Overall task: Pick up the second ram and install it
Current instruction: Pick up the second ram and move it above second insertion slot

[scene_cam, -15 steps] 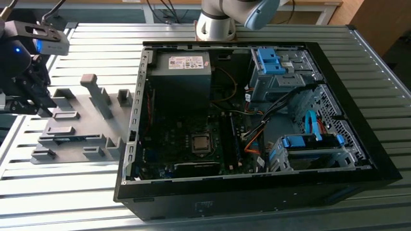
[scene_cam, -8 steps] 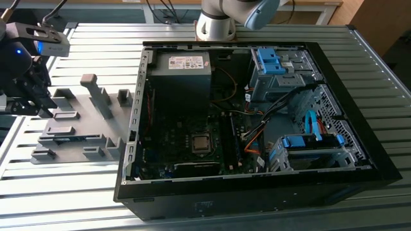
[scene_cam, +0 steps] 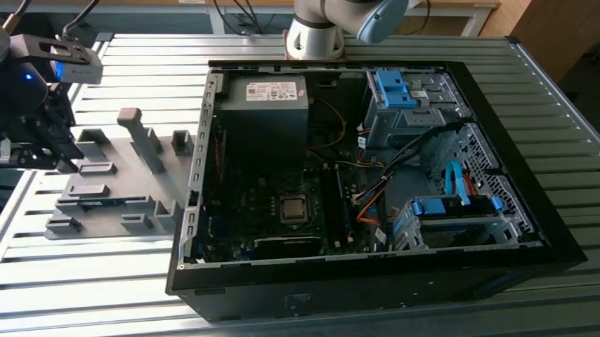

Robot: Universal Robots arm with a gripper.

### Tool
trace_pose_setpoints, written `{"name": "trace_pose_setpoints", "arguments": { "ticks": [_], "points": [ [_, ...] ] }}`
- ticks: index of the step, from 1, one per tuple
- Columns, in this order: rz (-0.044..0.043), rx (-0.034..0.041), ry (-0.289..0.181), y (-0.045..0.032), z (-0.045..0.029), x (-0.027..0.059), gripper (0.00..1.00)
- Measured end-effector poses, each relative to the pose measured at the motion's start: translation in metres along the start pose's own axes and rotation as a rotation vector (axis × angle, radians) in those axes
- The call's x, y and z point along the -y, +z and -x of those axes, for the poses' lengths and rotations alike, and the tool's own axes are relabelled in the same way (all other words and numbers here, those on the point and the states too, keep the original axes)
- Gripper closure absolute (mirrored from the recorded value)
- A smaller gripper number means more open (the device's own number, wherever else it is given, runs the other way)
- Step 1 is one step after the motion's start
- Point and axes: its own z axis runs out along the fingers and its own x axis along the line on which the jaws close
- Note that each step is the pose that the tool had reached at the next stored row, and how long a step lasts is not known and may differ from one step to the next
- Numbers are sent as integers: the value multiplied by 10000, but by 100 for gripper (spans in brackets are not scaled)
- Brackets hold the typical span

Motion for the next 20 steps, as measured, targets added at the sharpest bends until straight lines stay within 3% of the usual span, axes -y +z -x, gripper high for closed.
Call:
{"name": "trace_pose_setpoints", "arguments": {
  "ticks": [14, 20],
  "points": [
    [1, 0, -3, 51, -2, -5, 69],
    [6, 0, -6, 138, -11, -4, 69]
  ]
}}
